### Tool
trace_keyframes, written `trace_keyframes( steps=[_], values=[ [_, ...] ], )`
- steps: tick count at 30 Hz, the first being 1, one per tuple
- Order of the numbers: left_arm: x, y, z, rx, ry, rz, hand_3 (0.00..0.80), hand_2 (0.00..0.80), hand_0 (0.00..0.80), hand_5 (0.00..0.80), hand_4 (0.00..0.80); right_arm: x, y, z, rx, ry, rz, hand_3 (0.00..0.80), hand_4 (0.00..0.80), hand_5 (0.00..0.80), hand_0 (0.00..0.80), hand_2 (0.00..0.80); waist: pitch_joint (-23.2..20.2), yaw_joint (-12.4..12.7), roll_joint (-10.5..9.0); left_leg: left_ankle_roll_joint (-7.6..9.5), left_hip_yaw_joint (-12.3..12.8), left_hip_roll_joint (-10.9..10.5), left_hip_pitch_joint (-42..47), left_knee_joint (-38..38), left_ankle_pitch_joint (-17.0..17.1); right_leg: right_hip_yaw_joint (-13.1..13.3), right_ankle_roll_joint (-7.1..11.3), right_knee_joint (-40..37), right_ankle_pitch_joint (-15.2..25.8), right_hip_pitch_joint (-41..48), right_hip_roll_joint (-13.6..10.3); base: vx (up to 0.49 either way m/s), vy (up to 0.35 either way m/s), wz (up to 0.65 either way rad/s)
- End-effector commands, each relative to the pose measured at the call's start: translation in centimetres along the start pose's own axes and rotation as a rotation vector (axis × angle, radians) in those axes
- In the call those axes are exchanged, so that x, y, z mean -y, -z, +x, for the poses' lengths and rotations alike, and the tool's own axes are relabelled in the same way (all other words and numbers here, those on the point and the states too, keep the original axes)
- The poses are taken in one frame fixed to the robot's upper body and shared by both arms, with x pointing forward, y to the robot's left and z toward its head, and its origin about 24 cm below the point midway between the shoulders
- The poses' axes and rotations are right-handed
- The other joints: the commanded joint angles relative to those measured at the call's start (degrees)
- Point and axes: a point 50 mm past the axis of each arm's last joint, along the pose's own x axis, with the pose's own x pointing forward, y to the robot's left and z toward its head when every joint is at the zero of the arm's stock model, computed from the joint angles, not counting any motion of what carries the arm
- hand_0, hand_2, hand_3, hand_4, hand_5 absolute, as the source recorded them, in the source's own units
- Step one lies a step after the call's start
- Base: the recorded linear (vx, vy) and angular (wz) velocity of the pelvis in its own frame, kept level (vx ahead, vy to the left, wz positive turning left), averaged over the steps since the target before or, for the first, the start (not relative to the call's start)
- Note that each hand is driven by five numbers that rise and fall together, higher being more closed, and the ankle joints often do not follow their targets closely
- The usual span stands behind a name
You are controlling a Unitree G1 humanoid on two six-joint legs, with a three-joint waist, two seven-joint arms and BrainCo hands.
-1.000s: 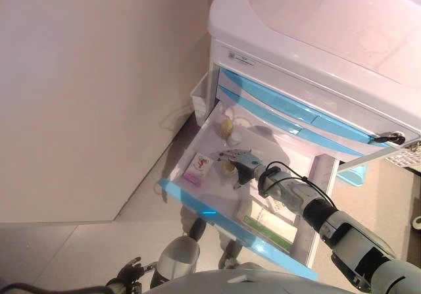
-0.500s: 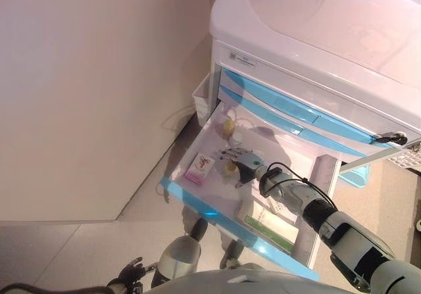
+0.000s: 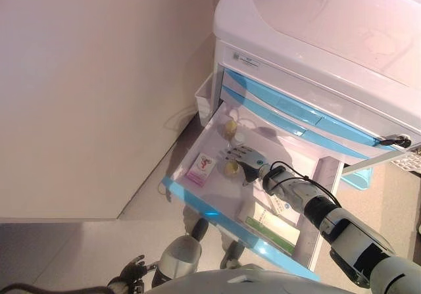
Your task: Open the drawer and pick up the medicine
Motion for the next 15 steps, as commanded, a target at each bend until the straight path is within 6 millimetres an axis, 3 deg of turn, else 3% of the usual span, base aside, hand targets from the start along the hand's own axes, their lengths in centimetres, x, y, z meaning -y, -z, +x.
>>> trace_keyframes(
  steps=[1, 15],
  values=[
    [0.18, 1.57, -0.29, -0.060, 0.021, 0.048, 0.000, 0.000, 0.000, 0.000, 0.000, 2.32, -0.70, 0.99, 0.069, 0.082, -0.072, 0.000, 0.000, 0.000, 0.000, 0.000, -1.53, 0.79, 0.74, 0.36, -2.18, -2.45, -1.03, -2.03, -1.26, -0.88, 1.78, 4.63, -3.82, 1.74, 0.75, 0.000, 0.000, 0.00],
    [0.17, 1.76, -0.32, -0.066, 0.022, 0.044, 0.000, 0.000, 0.000, 0.000, 0.000, 2.07, -1.25, 1.22, 0.076, 0.090, -0.057, 0.000, 0.000, 0.000, 0.000, 0.000, -1.71, 1.07, 0.85, 0.52, -2.32, -2.57, -0.93, -2.09, -1.24, -1.22, 1.89, 4.51, -3.78, 1.94, 0.60, 0.000, 0.000, 0.00]
  ],
)
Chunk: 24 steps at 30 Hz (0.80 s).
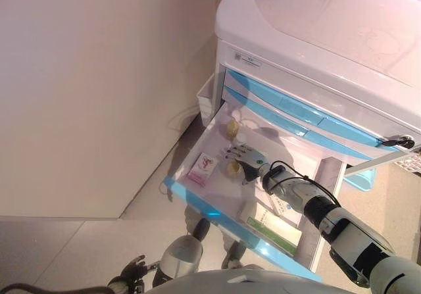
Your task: Open the drawer and pick up the medicine
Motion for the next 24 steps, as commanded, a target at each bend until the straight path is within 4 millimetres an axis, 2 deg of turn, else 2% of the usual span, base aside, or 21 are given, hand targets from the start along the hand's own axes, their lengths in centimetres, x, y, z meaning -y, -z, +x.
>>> trace_keyframes(
  steps=[1, 20, 23, 24],
  values=[
    [0.12, 1.70, -0.30, -0.054, 0.014, 0.045, 0.000, 0.000, 0.000, 0.000, 0.000, 1.90, -1.21, 1.21, 0.075, 0.071, -0.054, 0.000, 0.000, 0.000, 0.000, 0.000, -1.60, 0.71, 0.04, 0.52, -2.30, -2.55, -0.93, -2.09, -1.27, -1.22, 1.87, 4.49, -3.78, 1.97, 0.62, 0.000, 0.000, 0.00],
    [-0.20, 1.34, -0.24, -0.040, 0.009, 0.049, 0.000, 0.000, 0.000, 0.000, 0.000, 1.86, -1.12, 1.55, 0.052, 0.073, -0.053, 0.000, 0.000, 0.000, 0.000, 0.000, -0.95, 1.11, -0.36, 0.65, -2.58, -2.65, -1.09, -2.16, -1.25, -1.50, 1.87, 4.51, -3.68, 1.80, 0.63, 0.000, 0.000, 0.00],
    [-0.22, 1.32, -0.21, -0.042, 0.002, 0.052, 0.000, 0.000, 0.000, 0.000, 0.000, 1.75, -1.37, 1.61, 0.055, 0.074, -0.047, 0.144, 0.144, 0.144, 0.144, 0.144, -0.99, 1.16, -0.75, 0.63, -2.56, -2.61, -1.00, -2.18, -1.41, -1.54, 1.88, 4.49, -3.73, 1.88, 0.65, 0.000, 0.000, 0.00],
    [-0.26, 1.32, -0.21, -0.042, -0.001, 0.053, 0.000, 0.000, 0.000, 0.000, 0.000, 1.73, -1.39, 1.62, 0.056, 0.075, -0.045, 0.323, 0.323, 0.323, 0.323, 0.323, -0.98, 1.17, -0.87, 0.61, -2.56, -2.60, -1.00, -2.17, -1.45, -1.55, 1.87, 4.51, -3.75, 1.88, 0.66, 0.000, 0.000, 0.00]
  ],
)
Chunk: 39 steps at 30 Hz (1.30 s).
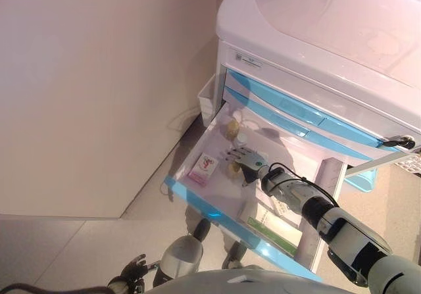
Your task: Open the drawer and pick up the medicine
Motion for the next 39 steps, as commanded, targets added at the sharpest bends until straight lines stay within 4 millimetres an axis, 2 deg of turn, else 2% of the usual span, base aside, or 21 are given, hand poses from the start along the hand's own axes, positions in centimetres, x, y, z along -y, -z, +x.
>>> trace_keyframes(
  steps=[1, 5, 11, 13, 15, 18, 39],
  values=[
    [-0.4, 1.4, -0.2, -0.058, -0.008, 0.051, 0.000, 0.000, 0.000, 0.000, 0.000, 2.4, -0.9, 1.3, 0.059, 0.092, -0.036, 0.405, 0.405, 0.405, 0.405, 0.405, -0.90, 1.13, -0.94, 0.53, -2.33, -2.60, -1.01, -2.27, -1.53, -1.28, 1.85, 4.51, -3.75, 1.74, 0.65, 0.000, 0.000, 0.00],
    [-0.6, 1.4, -0.2, -0.058, -0.018, 0.048, 0.000, 0.000, 0.000, 0.000, 0.000, 2.5, -1.3, 1.4, 0.068, 0.095, -0.028, 0.540, 0.540, 0.540, 0.540, 0.540, -0.95, 1.00, -1.42, 0.52, -2.25, -2.50, -0.95, -2.31, -1.60, -1.21, 1.80, 4.54, -3.79, 1.74, 0.74, 0.000, 0.000, 0.00],
    [-0.8, 1.4, -0.2, -0.064, -0.033, 0.045, 0.000, 0.000, 0.000, 0.000, 0.000, 2.5, -1.8, 1.4, 0.081, 0.097, -0.014, 0.593, 0.593, 0.593, 0.593, 0.593, -1.13, 0.68, -2.20, 0.45, -2.03, -2.32, -0.66, -2.34, -1.85, -1.03, 1.69, 4.52, -3.86, 1.91, 0.88, 0.000, 0.000, 0.00],
    [-0.9, 1.5, -0.2, -0.066, -0.038, 0.042, 0.000, 0.000, 0.000, 0.000, 0.000, 2.5, -2.0, 1.4, 0.088, 0.100, -0.011, 0.668, 0.668, 0.668, 0.668, 0.668, -1.18, 0.56, -2.43, 0.46, -1.99, -2.27, -0.50, -2.35, -1.95, -0.95, 1.64, 4.52, -3.88, 2.00, 0.97, 0.000, 0.000, 0.00],
    [-1.0, 1.6, -0.3, -0.068, -0.041, 0.042, 0.000, 0.000, 0.000, 0.000, 0.000, 2.6, -2.2, 1.3, 0.094, 0.101, -0.008, 0.696, 0.696, 0.696, 0.696, 0.696, -1.24, 0.43, -2.61, 0.47, -1.94, -2.22, -0.43, -2.35, -2.03, -0.86, 1.62, 4.59, -3.90, 1.97, 1.00, 0.000, 0.000, 0.00],
    [-1.2, 1.5, -0.3, -0.070, -0.046, 0.042, 0.000, 0.000, 0.000, 0.000, 0.000, 2.7, -2.3, 1.3, 0.095, 0.103, -0.005, 0.794, 0.794, 0.794, 0.794, 0.794, -1.37, 0.30, -2.85, 0.47, -2.00, -2.24, -0.34, -2.37, -2.11, -0.76, 1.58, 4.62, -3.94, 1.97, 1.07, 0.000, 0.000, 0.00],
    [-2.0, 1.7, -0.4, -0.078, -0.075, 0.039, 0.000, 0.000, 0.000, 0.000, 0.000, 3.0, -2.9, 1.0, 0.125, 0.116, 0.005, 0.800, 0.800, 0.800, 0.800, 0.800, -2.15, -0.77, -4.30, 0.45, -0.94, -1.70, 0.79, -2.39, -2.86, 0.27, 1.29, 4.77, -4.21, 2.53, 1.51, 0.000, 0.000, 0.00]
  ],
)
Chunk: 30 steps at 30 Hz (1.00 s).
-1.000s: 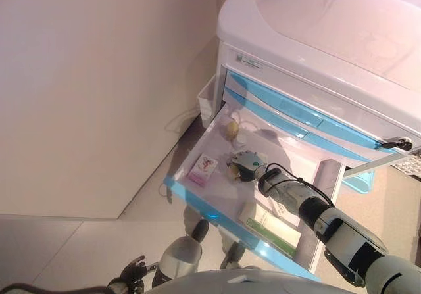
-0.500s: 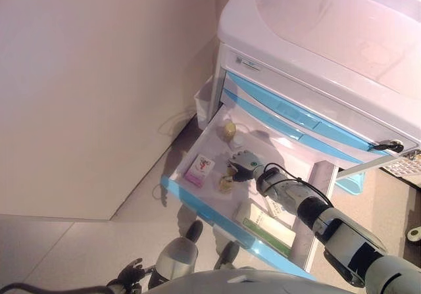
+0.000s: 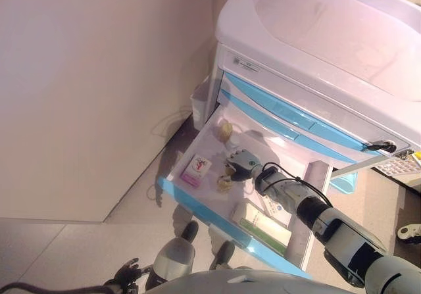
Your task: Open the drawer and pick up the medicine
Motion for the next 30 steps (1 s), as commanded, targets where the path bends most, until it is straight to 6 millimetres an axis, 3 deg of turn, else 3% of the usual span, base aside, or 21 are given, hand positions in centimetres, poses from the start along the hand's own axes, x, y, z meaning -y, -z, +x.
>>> trace_keyframes(
  steps=[1, 18, 30],
  values=[
    [-0.5, 1.3, -0.2, -0.060, -0.028, 0.020, 0.000, 0.000, 0.000, 0.000, 0.000, 2.2, -1.4, 0.6, 0.080, 0.089, -0.004, 0.800, 0.800, 0.800, 0.800, 0.800, -1.27, -0.20, 0.36, 0.45, -1.82, -1.73, 0.39, -2.36, -2.85, -0.30, 1.28, 4.77, -4.19, 2.49, 1.44, 0.013, -0.011, -0.04],
    [-0.7, 1.9, -0.4, -0.073, -0.034, 0.012, 0.000, 0.000, 0.000, 0.000, 0.000, 5.2, -0.8, -0.2, 0.132, 0.168, -0.041, 0.800, 0.800, 0.800, 0.800, 0.800, -2.47, -1.73, -0.07, 0.46, -0.32, -1.42, 1.47, -2.59, -3.31, 1.40, 1.40, 4.58, -3.99, 2.81, 1.72, -0.001, 0.003, -0.03],
    [-1.3, 2.3, -0.6, -0.081, -0.047, -0.003, 0.000, 0.000, 0.000, 0.000, 0.000, 8.6, -0.4, -2.7, 0.226, 0.227, -0.138, 0.800, 0.800, 0.800, 0.800, 0.800, -3.69, -4.96, -0.62, 1.03, 3.47, -0.76, 2.86, -2.63, -4.54, 5.07, 2.13, 4.59, -3.38, 2.63, 1.98, -0.017, 0.017, -0.17]
  ],
)
